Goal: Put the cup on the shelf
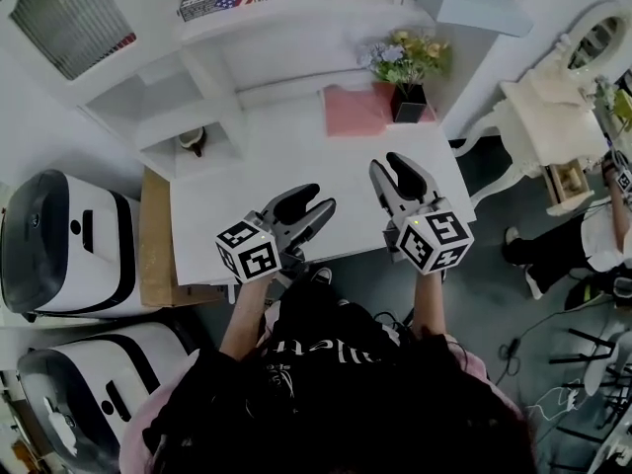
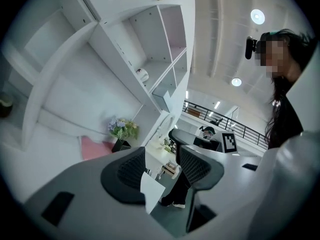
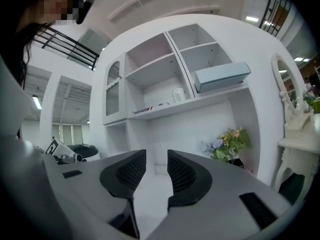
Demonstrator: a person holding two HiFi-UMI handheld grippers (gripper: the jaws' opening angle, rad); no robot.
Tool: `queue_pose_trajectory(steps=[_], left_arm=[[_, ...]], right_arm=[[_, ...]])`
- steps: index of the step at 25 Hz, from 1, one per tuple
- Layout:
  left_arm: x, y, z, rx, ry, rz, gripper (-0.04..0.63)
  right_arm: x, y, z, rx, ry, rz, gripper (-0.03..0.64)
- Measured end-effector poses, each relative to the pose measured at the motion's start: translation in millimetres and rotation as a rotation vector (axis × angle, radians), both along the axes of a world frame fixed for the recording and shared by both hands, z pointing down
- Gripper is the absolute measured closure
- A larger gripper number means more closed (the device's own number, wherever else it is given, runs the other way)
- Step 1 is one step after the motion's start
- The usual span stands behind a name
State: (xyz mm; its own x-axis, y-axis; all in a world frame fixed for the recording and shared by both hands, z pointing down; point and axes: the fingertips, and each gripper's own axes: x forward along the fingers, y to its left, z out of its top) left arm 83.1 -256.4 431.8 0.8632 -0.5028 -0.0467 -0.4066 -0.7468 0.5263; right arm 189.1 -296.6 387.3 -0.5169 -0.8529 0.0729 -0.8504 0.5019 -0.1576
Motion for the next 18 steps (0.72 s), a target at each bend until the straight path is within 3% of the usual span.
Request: queue_pose_trajectory(steps=[8,18], left_arm=[[-17,50,33,-0.067,-0.034,-0.088,0.41],[-13,108,41,-0.083,-0.065,-0.103,0.443]], right_arm=[[-5,71,49,-0.083,-0.011,-0.05,0.479],[-34,125,76,-0.129,-0.02,-0.134,0.503]])
